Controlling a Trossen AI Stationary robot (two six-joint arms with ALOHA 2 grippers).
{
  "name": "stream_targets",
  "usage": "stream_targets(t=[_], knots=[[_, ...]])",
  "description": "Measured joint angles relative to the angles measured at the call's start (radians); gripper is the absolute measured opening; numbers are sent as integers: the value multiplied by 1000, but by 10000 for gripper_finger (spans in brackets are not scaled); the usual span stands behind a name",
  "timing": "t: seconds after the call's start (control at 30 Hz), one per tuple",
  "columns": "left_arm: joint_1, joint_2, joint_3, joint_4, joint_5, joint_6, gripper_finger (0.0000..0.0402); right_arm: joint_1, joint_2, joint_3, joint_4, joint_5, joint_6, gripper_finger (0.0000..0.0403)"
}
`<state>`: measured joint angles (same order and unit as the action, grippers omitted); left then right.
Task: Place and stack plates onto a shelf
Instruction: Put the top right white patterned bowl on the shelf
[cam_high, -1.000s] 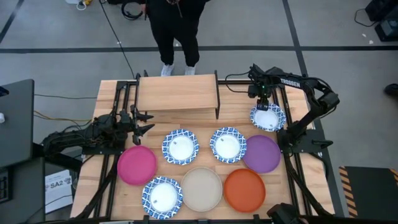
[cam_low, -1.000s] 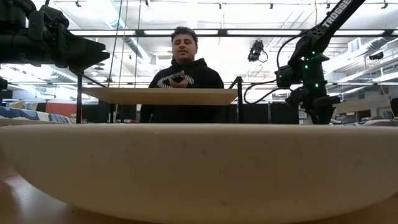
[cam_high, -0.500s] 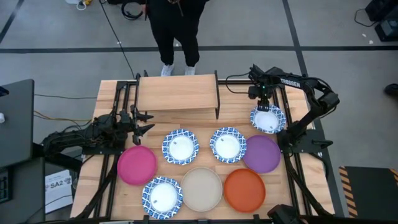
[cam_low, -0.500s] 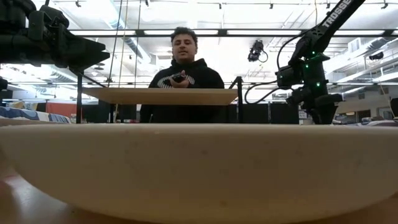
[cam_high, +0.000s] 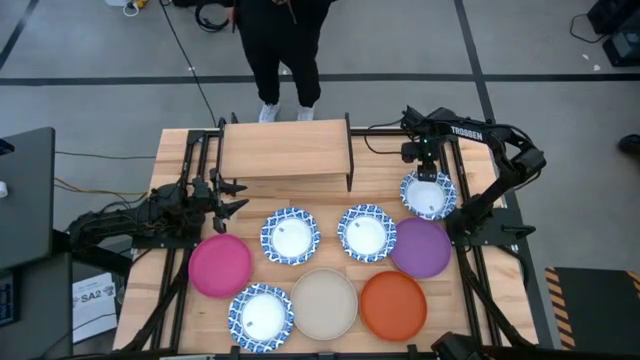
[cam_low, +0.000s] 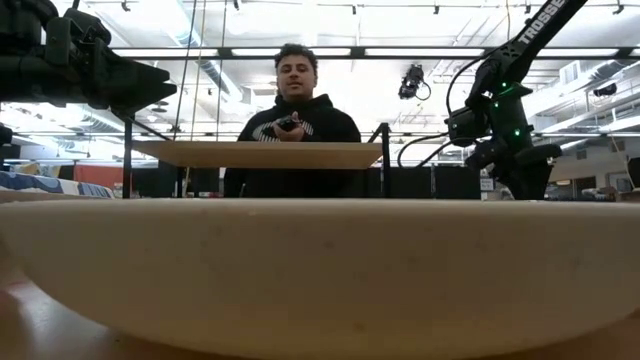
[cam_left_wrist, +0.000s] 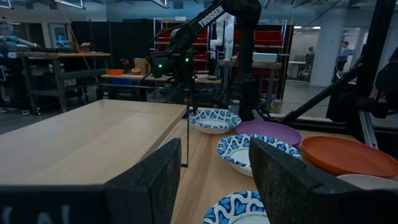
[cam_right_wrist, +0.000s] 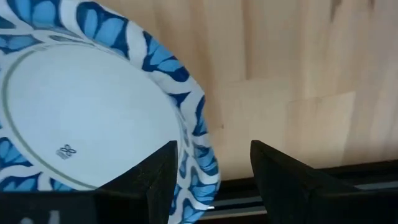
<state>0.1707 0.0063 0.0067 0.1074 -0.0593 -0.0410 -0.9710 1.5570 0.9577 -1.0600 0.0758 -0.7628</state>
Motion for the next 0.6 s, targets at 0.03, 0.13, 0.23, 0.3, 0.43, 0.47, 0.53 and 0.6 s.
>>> stream_targets(t=[0.03, 0.13, 0.23, 0.3, 0.43, 0.47, 0.53, 0.6], knots=[[0, 0, 0, 0, 0, 0, 196, 0, 0, 0, -2, -6, 0, 208], [0, 0, 0, 0, 0, 0, 196, 0, 0, 0, 8, -10, 0, 208], [0, 0, 0, 0, 0, 0, 196, 0, 0, 0, 14, -28, 0, 208], [0, 0, 0, 0, 0, 0, 196, 0, 4, 0, 14, -52, 0, 208], [0, 0, 0, 0, 0, 0, 196, 3, 23, 0, 14, -45, -2, 206], [0, 0, 0, 0, 0, 0, 196, 7, 26, 0, 13, -36, -3, 204], [0, 0, 0, 0, 0, 0, 196, 13, 32, 0, 12, -28, -4, 199], [0, 0, 0, 0, 0, 0, 196, 15, 37, 0, 13, -38, -4, 192]])
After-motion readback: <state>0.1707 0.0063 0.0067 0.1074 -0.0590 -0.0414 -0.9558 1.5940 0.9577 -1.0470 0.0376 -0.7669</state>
